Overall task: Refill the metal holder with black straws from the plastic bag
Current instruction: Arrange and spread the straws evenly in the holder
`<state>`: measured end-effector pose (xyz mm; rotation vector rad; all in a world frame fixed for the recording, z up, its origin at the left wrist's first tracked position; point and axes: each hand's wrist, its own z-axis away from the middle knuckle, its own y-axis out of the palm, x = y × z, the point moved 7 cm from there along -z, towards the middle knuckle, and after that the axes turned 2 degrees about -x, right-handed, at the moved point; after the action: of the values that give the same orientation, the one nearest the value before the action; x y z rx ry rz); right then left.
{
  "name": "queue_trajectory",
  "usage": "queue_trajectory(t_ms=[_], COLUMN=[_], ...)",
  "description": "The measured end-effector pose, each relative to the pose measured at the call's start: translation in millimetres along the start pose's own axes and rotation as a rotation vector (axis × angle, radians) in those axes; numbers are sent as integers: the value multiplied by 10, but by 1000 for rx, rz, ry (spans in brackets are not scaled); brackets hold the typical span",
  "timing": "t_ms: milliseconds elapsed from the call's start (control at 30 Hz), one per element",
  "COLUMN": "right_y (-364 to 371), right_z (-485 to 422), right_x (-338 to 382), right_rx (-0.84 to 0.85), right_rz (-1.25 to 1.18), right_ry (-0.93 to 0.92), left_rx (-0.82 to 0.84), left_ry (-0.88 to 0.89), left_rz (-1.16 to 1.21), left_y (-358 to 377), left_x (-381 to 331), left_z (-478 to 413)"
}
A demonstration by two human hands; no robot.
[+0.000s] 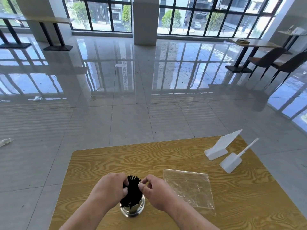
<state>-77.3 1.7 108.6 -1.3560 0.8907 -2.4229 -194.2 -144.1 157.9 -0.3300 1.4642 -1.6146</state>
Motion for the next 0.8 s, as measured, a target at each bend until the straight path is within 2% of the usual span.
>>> queue_trajectory(t_ms=[400, 800], right_y=[6, -33], right_z=[-32, -64], right_x=[12, 58], right_rx=[-31, -37], right_rz=[-61, -128], right_ry=[-19, -21], left_rx=[-25, -100], left_ry=[-38, -64], left_rz=[50, 220], left_y=[-405, -1025], left_x=[19, 118], left_z=[23, 122])
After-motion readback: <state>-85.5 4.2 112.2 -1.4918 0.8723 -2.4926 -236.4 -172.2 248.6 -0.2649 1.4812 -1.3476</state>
